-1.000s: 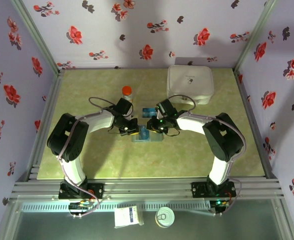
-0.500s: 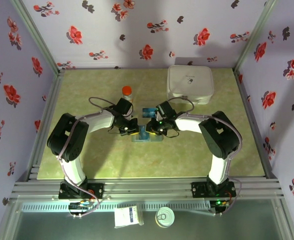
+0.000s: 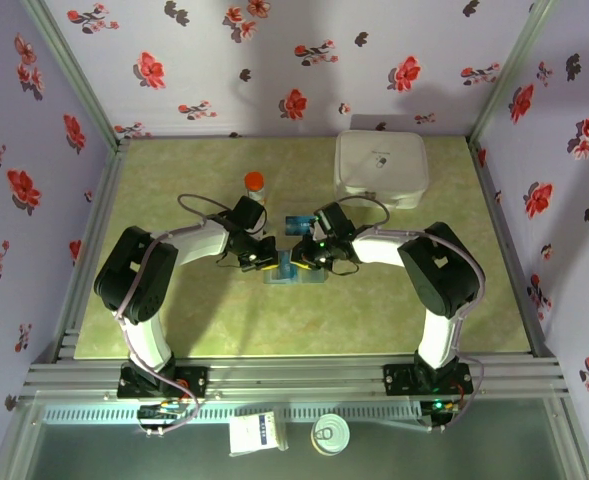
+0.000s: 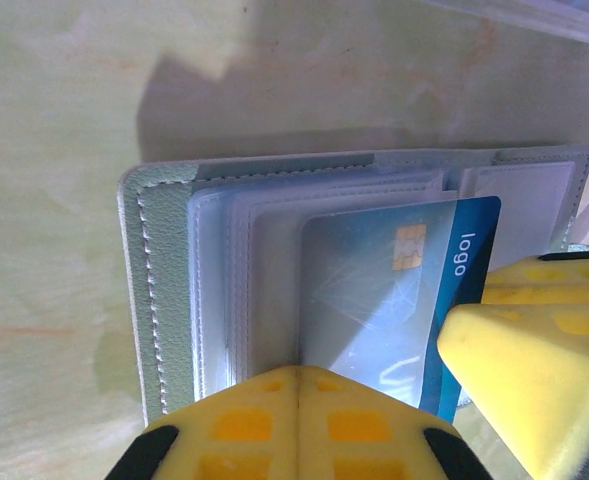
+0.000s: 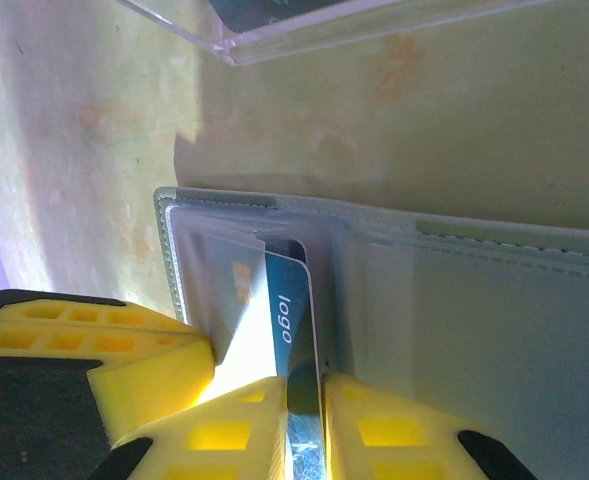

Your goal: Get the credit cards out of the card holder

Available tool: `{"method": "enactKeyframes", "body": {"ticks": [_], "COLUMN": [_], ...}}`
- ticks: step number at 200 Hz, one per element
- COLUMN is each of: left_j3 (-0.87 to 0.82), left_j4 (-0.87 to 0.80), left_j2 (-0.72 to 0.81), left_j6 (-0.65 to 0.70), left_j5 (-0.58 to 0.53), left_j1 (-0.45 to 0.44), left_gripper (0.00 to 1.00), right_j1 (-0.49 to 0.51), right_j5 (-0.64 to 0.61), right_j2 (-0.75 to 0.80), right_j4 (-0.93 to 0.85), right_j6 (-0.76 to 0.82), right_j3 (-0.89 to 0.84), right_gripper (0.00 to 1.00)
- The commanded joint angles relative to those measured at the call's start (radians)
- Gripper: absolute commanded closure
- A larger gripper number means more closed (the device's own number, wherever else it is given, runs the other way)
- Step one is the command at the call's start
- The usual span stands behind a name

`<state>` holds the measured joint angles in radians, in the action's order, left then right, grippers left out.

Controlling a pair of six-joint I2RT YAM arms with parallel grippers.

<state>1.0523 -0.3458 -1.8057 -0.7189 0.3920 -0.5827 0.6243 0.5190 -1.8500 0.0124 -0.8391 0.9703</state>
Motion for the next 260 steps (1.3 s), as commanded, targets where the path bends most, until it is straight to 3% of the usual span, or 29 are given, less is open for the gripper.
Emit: {"method": "enactKeyframes", "body": {"ticks": [1, 195, 260], "left_j3": [0.014, 0.015, 0.024], "left_j4": [-0.036, -0.038, -0.031], "left_j2": [-0.023, 0.005, 0.035], "left_j6": [0.018, 0.013, 0.009], "left_j5": [-0.028, -0.019, -0.006], "left_j1": [-0.002, -0.002, 0.002], "left_gripper": [1.0, 1.0, 0.89], "right_j1": [-0.006, -0.071, -0.078], "right_j5": [0.031, -0.023, -0.069], "right_j2": [0.008, 0.15, 0.214], "right_j4": [0.035, -0.056, -0.205], "right_j6": [-0.02, 0.048, 0.183], "right_j3": [-0.015, -0.084, -0.012], "right_gripper": [0.84, 0.95, 1.0]}}
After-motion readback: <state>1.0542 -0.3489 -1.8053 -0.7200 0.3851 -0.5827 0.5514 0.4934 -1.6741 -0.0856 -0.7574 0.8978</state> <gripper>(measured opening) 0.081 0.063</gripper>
